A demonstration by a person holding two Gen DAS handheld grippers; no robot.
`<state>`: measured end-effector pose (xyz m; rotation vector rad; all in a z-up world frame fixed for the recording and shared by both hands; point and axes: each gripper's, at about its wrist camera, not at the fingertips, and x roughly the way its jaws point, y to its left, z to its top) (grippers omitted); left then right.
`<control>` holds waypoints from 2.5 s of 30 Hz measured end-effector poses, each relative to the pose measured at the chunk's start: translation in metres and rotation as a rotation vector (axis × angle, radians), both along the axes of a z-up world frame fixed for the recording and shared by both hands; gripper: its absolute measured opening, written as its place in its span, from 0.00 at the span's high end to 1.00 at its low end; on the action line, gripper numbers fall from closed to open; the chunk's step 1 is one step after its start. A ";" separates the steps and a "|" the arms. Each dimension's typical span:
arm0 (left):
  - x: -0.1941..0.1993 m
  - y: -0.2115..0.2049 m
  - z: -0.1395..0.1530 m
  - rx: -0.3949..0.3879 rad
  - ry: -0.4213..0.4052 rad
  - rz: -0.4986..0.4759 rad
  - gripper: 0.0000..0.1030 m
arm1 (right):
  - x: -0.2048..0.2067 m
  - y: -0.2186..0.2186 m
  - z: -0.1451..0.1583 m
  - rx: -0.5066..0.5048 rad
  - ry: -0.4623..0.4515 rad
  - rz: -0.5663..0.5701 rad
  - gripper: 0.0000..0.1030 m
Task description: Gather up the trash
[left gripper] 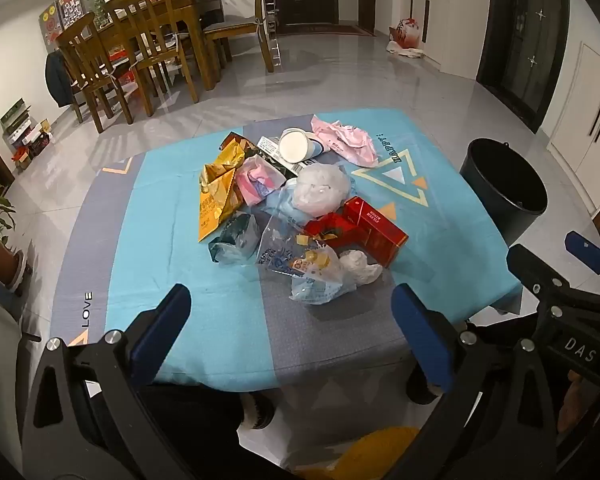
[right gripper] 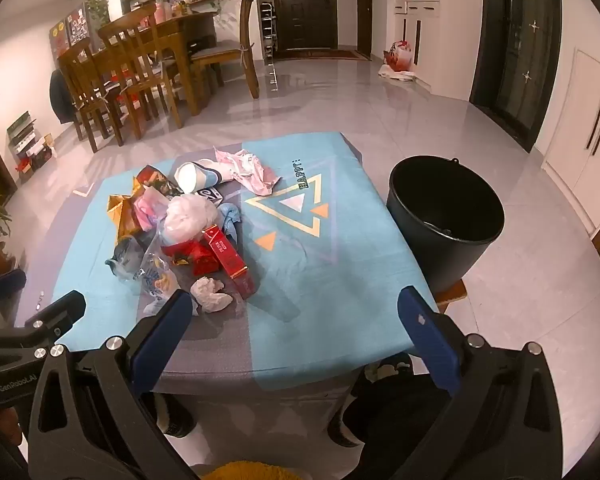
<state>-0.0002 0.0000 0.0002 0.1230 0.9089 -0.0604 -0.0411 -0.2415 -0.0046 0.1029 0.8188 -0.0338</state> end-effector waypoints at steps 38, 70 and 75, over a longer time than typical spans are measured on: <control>-0.003 0.001 -0.005 -0.005 0.006 -0.002 0.03 | -0.001 0.003 -0.003 -0.007 0.001 0.003 0.02; -0.003 0.000 -0.005 -0.008 0.008 -0.002 0.03 | -0.002 0.004 0.001 -0.008 -0.003 -0.002 0.02; -0.003 0.000 -0.005 -0.007 0.006 -0.003 0.03 | -0.002 0.003 0.002 -0.007 -0.003 -0.004 0.02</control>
